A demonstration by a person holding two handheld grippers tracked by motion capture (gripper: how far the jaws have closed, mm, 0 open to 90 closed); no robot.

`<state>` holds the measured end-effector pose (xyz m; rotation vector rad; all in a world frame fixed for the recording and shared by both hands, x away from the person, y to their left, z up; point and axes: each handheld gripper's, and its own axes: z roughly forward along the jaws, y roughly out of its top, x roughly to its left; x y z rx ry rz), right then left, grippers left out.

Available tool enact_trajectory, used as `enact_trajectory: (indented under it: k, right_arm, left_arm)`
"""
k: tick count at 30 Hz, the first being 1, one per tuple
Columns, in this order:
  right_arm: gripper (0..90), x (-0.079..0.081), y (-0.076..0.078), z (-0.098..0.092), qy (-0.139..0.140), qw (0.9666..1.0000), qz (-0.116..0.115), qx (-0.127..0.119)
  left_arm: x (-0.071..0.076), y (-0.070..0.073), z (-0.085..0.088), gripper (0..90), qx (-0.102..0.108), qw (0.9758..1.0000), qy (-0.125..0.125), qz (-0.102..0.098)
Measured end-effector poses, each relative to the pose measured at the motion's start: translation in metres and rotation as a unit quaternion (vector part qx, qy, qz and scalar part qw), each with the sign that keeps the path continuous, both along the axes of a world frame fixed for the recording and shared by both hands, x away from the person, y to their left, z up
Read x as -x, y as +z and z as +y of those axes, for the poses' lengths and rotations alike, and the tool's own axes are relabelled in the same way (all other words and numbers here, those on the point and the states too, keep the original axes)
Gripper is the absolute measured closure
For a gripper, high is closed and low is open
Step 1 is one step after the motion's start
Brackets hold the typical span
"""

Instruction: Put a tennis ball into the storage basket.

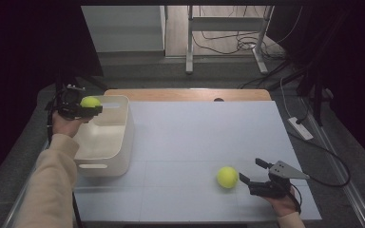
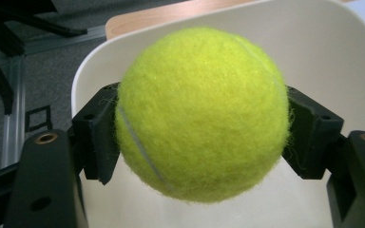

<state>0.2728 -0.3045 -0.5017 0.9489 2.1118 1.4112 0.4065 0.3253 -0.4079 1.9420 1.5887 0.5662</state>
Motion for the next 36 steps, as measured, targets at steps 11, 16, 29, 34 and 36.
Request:
enact_trajectory:
  k: [11, 16, 29, 34, 36]
  right_arm:
    - [12.7, 0.000, 0.000, -0.001, 0.001, 1.0000, 0.001, -0.002]
    - [12.7, 0.000, 0.000, -0.001, 0.000, 1.0000, 0.000, -0.001]
    - [12.7, 0.000, 0.000, -0.001, 0.000, 1.0000, -0.001, -0.001]
    - [12.7, 0.000, 0.000, -0.001, -0.001, 1.0000, -0.001, -0.002]
    - [12.7, 0.000, 0.000, -0.001, -0.001, 1.0000, -0.001, -0.002]
  left_arm:
    - [-0.004, -0.002, -0.005, 26.3, -0.009, 0.9998, -0.004, 0.015]
    - [-0.004, -0.001, -0.006, 26.2, -0.011, 0.9998, -0.008, 0.013]
    - [-0.002, 0.001, -0.005, 25.4, -0.007, 1.0000, -0.005, 0.005]
    - [0.003, 0.009, -0.002, 10.7, 0.017, 0.9995, 0.003, -0.026]
    - [0.006, 0.013, -0.002, 8.8, 0.030, 0.9987, 0.002, -0.040]
